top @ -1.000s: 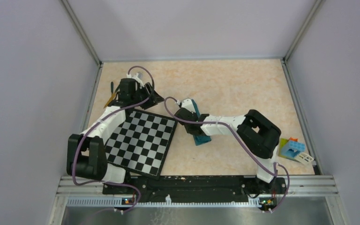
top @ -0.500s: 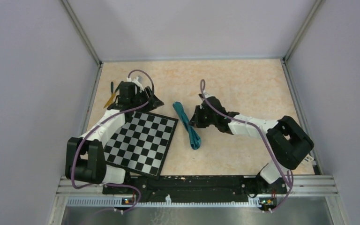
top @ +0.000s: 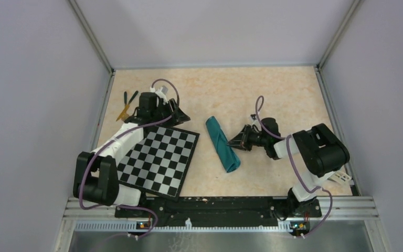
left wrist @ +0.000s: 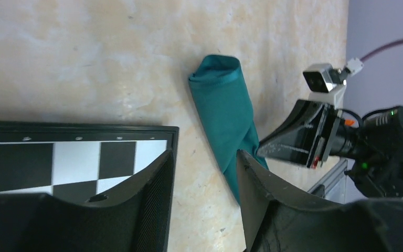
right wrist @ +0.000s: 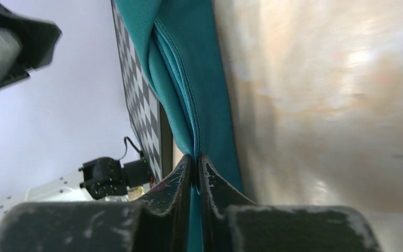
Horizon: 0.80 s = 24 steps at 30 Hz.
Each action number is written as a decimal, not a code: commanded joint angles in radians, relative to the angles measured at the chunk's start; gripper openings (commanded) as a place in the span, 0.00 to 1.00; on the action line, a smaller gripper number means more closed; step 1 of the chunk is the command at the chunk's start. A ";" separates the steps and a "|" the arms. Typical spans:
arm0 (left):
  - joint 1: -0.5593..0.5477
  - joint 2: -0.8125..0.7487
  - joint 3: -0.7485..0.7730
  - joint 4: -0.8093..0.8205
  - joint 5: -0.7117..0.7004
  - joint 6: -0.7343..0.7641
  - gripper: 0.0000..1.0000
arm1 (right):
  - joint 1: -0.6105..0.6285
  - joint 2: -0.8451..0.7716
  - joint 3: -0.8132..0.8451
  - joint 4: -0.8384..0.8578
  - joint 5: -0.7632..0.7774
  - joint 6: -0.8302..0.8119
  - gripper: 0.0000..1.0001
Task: Fold the napkin into a case and place the utensils inside
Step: Turn over the smaller rectangle-folded napkin at the center of the board, then smooth out the smaller rectangle-folded napkin at the center of the board.
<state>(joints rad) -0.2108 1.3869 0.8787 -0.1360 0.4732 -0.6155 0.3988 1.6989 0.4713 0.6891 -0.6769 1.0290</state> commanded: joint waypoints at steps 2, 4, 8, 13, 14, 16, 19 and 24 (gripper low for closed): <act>-0.102 0.092 0.061 0.096 0.097 0.013 0.53 | -0.180 0.006 -0.029 0.014 -0.142 -0.145 0.23; -0.161 0.162 0.106 0.101 0.116 0.011 0.54 | -0.257 -0.065 -0.006 -0.202 -0.108 -0.298 0.43; -0.267 0.280 0.202 0.164 0.128 -0.014 0.53 | -0.166 -0.312 0.189 -0.810 0.292 -0.609 0.59; -0.288 0.424 0.257 0.301 0.170 -0.114 0.44 | 0.000 -0.430 0.224 -0.880 0.244 -0.547 0.47; -0.287 0.449 0.272 0.298 0.158 -0.119 0.43 | 0.028 -0.433 0.203 -0.848 0.206 -0.512 0.41; -0.288 0.486 0.286 0.296 0.136 -0.123 0.40 | 0.087 -0.439 0.159 -0.768 0.158 -0.457 0.33; -0.288 0.535 0.303 0.314 0.132 -0.122 0.38 | 0.133 -0.433 0.110 -0.700 0.131 -0.414 0.19; -0.286 0.634 0.359 0.317 0.100 -0.117 0.37 | 0.135 -0.374 0.021 -0.629 0.151 -0.423 0.06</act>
<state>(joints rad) -0.4995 1.9625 1.1694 0.1196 0.6071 -0.7319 0.5304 1.2869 0.5373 -0.0090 -0.5438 0.6006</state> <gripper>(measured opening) 0.372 0.079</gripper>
